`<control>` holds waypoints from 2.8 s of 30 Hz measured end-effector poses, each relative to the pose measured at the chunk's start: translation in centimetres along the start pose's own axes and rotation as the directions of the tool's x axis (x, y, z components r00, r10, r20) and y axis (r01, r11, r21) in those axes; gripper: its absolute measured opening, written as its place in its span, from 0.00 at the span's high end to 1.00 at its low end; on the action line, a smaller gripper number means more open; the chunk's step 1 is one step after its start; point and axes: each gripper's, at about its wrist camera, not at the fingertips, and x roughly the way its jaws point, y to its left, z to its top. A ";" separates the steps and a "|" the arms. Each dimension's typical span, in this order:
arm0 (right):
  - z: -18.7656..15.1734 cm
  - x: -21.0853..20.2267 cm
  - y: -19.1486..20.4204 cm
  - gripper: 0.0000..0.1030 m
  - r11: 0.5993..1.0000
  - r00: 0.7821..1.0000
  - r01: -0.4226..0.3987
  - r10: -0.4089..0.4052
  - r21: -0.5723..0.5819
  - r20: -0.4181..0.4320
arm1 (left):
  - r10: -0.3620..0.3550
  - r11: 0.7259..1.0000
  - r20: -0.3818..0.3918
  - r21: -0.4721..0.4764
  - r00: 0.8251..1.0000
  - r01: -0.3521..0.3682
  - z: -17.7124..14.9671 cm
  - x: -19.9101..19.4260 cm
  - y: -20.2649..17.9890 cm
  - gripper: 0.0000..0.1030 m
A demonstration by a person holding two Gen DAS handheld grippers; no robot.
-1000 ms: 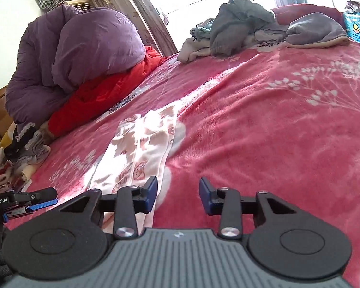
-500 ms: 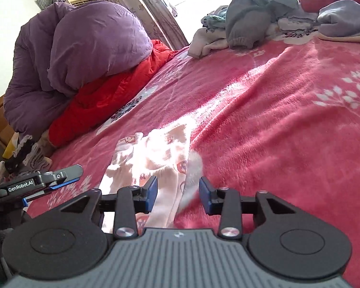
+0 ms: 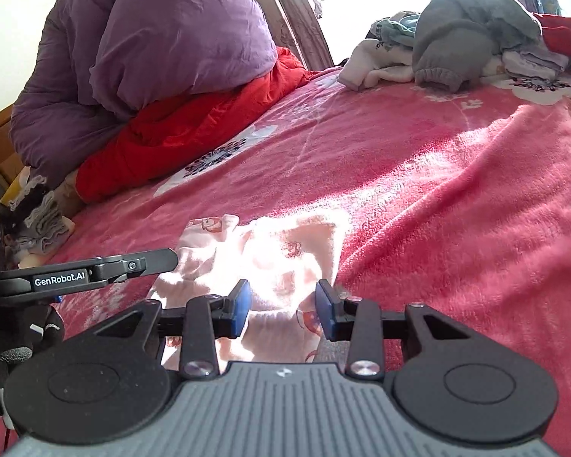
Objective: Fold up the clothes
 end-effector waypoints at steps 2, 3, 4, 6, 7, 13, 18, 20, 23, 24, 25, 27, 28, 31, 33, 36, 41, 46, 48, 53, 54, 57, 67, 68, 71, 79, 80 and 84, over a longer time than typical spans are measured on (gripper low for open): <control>-0.1 0.1 0.2 0.61 1.000 1.000 0.005 -0.005 -0.013 -0.001 | -0.010 1.000 -0.011 0.015 1.000 0.011 -0.1 0.3 -0.3 0.72; -0.1 0.1 0.3 0.61 1.000 1.000 0.003 -0.003 -0.015 -0.002 | -0.017 1.000 -0.015 0.019 1.000 0.017 -0.2 0.4 -0.4 0.72; -0.1 0.0 0.4 0.61 1.000 1.000 0.000 0.000 -0.015 -0.002 | -0.020 0.999 -0.019 0.025 1.000 0.021 -0.3 0.5 -0.4 0.72; -0.2 0.0 0.7 0.61 0.999 1.000 -0.015 0.014 -0.031 -0.011 | -0.021 0.999 -0.027 0.031 0.999 0.021 -0.4 0.7 -0.5 0.72; -0.2 0.1 0.9 0.62 0.999 1.000 -0.008 0.008 -0.043 -0.011 | -0.024 0.999 -0.028 0.026 0.999 0.025 -0.4 0.7 -0.4 0.72; -0.1 -0.2 0.7 0.85 0.999 1.000 0.018 -0.018 -0.033 0.007 | -0.025 0.999 -0.009 0.031 1.000 0.025 -0.3 0.4 -0.6 0.95; -0.3 -0.1 0.6 0.84 0.999 0.999 0.046 -0.046 -0.017 0.009 | -0.042 0.999 0.027 0.034 0.999 0.041 -0.1 -0.6 -1.2 0.96; -0.3 0.0 0.5 0.71 0.999 0.999 0.042 -0.042 -0.004 0.003 | -0.039 0.999 0.056 0.019 0.998 0.038 0.1 -1.2 -1.0 0.96; -0.5 -0.2 0.8 0.60 0.999 0.999 0.041 -0.041 -0.015 0.006 | -0.013 0.999 0.107 -0.032 0.994 0.017 0.5 -2.9 0.0 0.96; -0.6 -0.3 1.1 0.59 0.999 0.999 0.046 -0.046 -0.026 0.008 | -0.001 0.999 0.124 -0.048 0.992 0.007 0.6 -3.7 0.3 0.96; -0.7 -0.4 1.3 0.57 0.998 0.999 0.051 -0.051 -0.036 0.010 | 0.012 0.998 0.141 -0.065 0.990 -0.003 0.7 -4.6 0.7 0.96; -0.9 -0.4 1.6 0.56 0.998 0.999 0.051 -0.050 -0.045 0.008 | 0.041 0.995 0.173 -0.098 0.984 -0.024 0.7 -6.5 1.3 0.96; -1.1 -0.4 1.7 0.56 0.998 0.999 0.050 -0.050 -0.049 0.007 | 0.061 0.992 0.187 -0.116 0.980 -0.039 0.5 -7.6 1.7 0.96; -1.2 -0.2 1.7 0.56 0.998 0.999 0.050 -0.050 -0.046 0.006 | 0.131 0.983 0.224 -0.155 0.966 -0.097 0.1 -11.0 2.9 0.96; -1.2 -0.2 1.7 0.57 0.998 0.999 0.052 -0.052 -0.035 0.014 | 0.181 0.974 0.243 -0.181 0.953 -0.139 -0.2 -13.1 4.0 0.96; -1.3 -0.2 1.5 0.61 0.998 0.998 0.053 -0.053 -0.033 0.022 | 0.259 0.954 0.250 -0.220 0.933 -0.205 -1.3 -16.0 6.0 0.96; -1.2 0.0 1.0 0.63 0.999 0.999 0.048 -0.048 -0.007 0.027 | 0.408 0.895 0.210 -0.283 0.888 -0.345 -3.5 -19.3 10.1 0.96; -1.2 0.3 0.9 0.63 0.999 0.999 0.047 -0.047 -0.013 0.026 | 0.501 0.843 0.172 -0.319 0.848 -0.433 -4.8 -21.2 12.8 0.96; -1.2 0.4 0.9 0.63 0.999 0.999 0.046 -0.046 -0.012 0.026 | 0.520 0.833 0.158 -0.309 0.839 -0.458 -5.3 -21.6 13.1 0.96; -1.2 0.6 1.0 0.63 0.998 0.998 0.053 -0.052 -0.022 0.030 | 0.564 0.805 0.105 -0.291 0.819 -0.517 -6.4 -22.8 14.0 0.96; -1.2 0.6 1.1 0.63 0.998 0.998 0.055 -0.054 -0.025 0.031 | 0.571 0.800 0.095 -0.284 0.815 -0.528 -6.7 -23.1 14.0 0.96; -1.2 0.7 1.2 0.63 0.998 0.998 0.059 -0.058 -0.030 0.034 | 0.608 0.780 0.073 -0.240 0.791 -0.578 -7.4 -23.9 13.5 0.96; -1.3 0.1 1.5 0.77 0.995 0.994 0.091 -0.089 -0.028 0.063 | 0.722 0.688 -0.101 0.000 0.684 -0.726 -9.9 -21.5 13.7 0.96; -1.3 0.0 1.5 0.78 0.995 0.994 0.091 -0.089 -0.029 0.066 | 0.730 0.680 -0.109 0.021 0.674 -0.733 -9.8 -21.4 13.4 0.95; -1.4 -0.1 1.5 0.81 0.996 0.993 0.090 -0.088 -0.027 0.073 | 0.767 0.641 -0.074 0.052 0.637 -0.766 -9.8 -21.2 12.2 0.80; -1.3 -0.7 1.1 0.91 0.998 0.995 0.060 -0.060 0.004 0.086 | 0.873 0.476 0.084 0.062 0.480 -0.877 -9.2 -21.9 8.4 0.48; -1.3 -0.8 1.2 0.91 0.998 0.994 0.057 -0.057 0.006 0.091 | 0.872 0.478 0.101 0.040 0.480 -0.877 -9.0 -22.1 8.0 0.48; -1.1 -1.8 1.3 0.92 0.999 0.991 0.043 -0.046 0.020 0.124 | 0.849 0.504 0.200 -0.030 0.489 -0.863 -8.4 -22.8 5.7 0.47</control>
